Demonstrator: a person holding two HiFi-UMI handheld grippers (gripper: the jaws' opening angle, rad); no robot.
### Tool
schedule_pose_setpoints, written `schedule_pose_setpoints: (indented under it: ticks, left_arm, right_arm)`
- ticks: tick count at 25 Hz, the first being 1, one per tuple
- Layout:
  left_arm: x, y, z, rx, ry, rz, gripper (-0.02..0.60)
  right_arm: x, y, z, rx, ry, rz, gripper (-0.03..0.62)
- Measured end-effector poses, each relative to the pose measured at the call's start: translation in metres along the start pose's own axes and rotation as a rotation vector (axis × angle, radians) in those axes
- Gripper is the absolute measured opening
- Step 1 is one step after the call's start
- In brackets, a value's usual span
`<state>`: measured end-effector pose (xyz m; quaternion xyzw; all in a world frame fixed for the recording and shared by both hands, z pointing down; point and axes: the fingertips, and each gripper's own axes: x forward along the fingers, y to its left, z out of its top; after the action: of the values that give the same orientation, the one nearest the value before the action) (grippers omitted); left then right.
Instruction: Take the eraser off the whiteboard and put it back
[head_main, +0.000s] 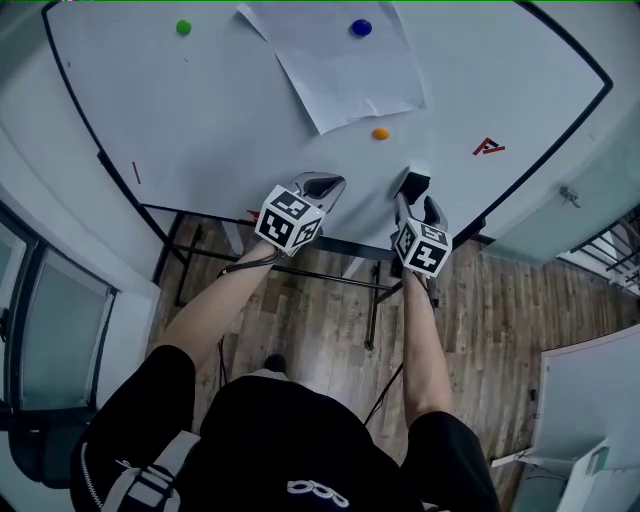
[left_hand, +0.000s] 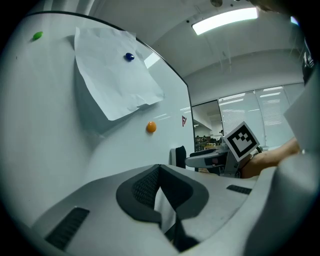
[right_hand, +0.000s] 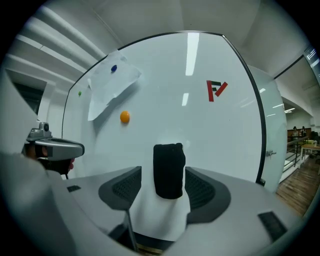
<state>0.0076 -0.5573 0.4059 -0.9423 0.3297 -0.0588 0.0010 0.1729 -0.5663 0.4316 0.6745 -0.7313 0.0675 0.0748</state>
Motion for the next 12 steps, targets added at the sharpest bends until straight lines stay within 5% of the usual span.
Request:
schedule_pose_setpoints:
  ticks: [12]
  left_arm:
    - [0.020, 0.039, -0.013, -0.001, 0.013, -0.049, 0.009]
  right_arm:
    - [0.043, -0.010, -0.006, -0.004, 0.008, -0.117, 0.275]
